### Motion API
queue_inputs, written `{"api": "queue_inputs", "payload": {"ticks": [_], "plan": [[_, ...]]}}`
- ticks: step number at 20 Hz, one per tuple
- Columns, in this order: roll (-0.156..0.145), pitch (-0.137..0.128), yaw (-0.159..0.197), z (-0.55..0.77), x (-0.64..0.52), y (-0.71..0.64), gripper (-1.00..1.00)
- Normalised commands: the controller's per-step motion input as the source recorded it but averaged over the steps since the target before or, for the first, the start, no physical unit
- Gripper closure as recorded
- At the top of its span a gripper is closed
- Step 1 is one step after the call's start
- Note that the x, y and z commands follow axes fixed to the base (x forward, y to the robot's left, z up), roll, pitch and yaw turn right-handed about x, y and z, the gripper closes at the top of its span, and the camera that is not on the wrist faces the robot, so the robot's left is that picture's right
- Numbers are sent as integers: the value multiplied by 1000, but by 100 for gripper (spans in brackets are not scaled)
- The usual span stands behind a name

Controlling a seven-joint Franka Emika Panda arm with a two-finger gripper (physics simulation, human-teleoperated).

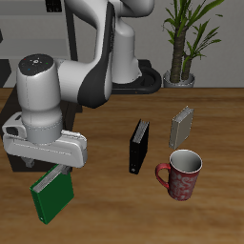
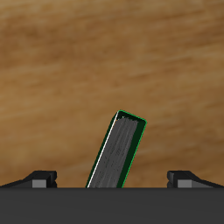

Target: Place the green book upright on top of the shelf

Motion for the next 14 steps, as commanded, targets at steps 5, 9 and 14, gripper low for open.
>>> {"api": "queue_inputs", "payload": {"ticks": [5,9,14], "plan": [[-9,46,-22,-354,2,-74,-100],[8,38,-13,-256,-68,-21,-100],[-30,32,-28,-269,-24,-101,100]]}}
